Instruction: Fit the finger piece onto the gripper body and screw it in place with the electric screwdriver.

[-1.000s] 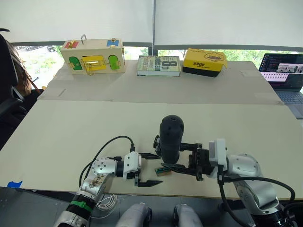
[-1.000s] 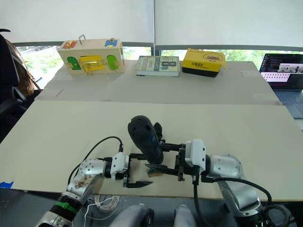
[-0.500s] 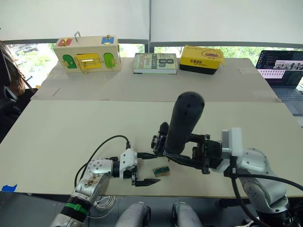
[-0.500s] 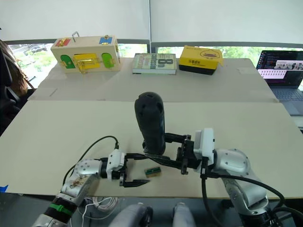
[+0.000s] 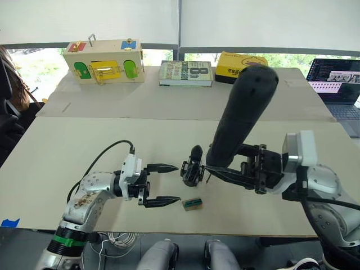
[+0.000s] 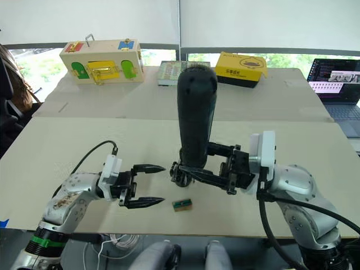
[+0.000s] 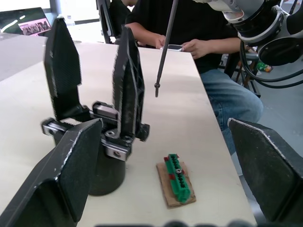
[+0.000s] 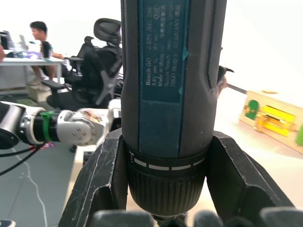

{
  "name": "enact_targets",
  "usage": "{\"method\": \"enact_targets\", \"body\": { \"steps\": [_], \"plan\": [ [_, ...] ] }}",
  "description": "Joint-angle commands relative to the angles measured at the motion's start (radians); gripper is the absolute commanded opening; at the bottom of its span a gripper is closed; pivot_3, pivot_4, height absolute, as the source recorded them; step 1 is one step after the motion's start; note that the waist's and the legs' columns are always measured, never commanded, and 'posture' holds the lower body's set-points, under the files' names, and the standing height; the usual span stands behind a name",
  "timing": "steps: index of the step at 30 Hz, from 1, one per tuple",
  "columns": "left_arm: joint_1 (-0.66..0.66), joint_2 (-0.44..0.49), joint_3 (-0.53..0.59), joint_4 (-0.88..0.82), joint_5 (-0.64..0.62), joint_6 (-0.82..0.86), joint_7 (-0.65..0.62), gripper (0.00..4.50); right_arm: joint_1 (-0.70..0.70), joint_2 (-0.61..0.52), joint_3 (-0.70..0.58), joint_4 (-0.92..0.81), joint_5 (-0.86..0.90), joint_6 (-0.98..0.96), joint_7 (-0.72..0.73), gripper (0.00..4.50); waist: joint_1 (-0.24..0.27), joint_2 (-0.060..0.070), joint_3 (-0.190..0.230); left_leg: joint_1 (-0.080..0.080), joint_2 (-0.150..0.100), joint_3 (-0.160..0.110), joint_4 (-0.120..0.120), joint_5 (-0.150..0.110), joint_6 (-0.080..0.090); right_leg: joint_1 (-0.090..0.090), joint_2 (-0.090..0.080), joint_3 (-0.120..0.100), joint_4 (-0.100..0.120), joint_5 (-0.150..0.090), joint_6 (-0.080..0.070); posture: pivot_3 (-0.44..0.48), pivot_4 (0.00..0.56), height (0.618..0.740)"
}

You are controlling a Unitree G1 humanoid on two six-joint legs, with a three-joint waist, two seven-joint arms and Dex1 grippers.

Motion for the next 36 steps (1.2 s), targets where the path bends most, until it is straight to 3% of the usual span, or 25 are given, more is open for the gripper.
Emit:
{"method": "enact_targets", "body": {
  "steps": [1, 17, 36],
  "plan": [
    [-0.023, 0.025, 0.034, -0.016, -0.023, 0.023, -0.01, 4.5, -0.062, -0.003, -0.071, -0.005, 0.064, 0.005, -0.031, 1.9, -0.002, 0.0, 0.001, 0.0, 0.0, 0.0, 0.0, 0.0, 0.0, 0.0, 0.0, 0.0, 0.0, 0.0, 0.0, 0.0, 0.15, 0.74],
    [-0.031, 0.028, 0.056, 0.128, 0.07, -0.099, -0.031, 4.5, -0.247, 0.107, 0.029, 0.129, 0.012, 0.015, -0.033, 1.9, -0.001, -0.001, 0.001, -0.001, 0.001, 0.0, 0.0, 0.001, -0.002, 0.0, 0.002, 0.0, 0.0, 0.002, -0.003, 0.0, 0.15, 0.74],
    [-0.041, -0.044, 0.019, 0.147, 0.14, -0.138, 0.043, 4.5, -0.309, 0.19, 0.139, 0.218, -0.045, 0.05, 0.008, 1.9, -0.017, -0.001, 0.001, 0.0, 0.001, 0.0, 0.0, 0.003, -0.004, -0.001, 0.003, 0.001, 0.001, 0.005, -0.005, 0.0, 0.15, 0.74]
  ]
}}
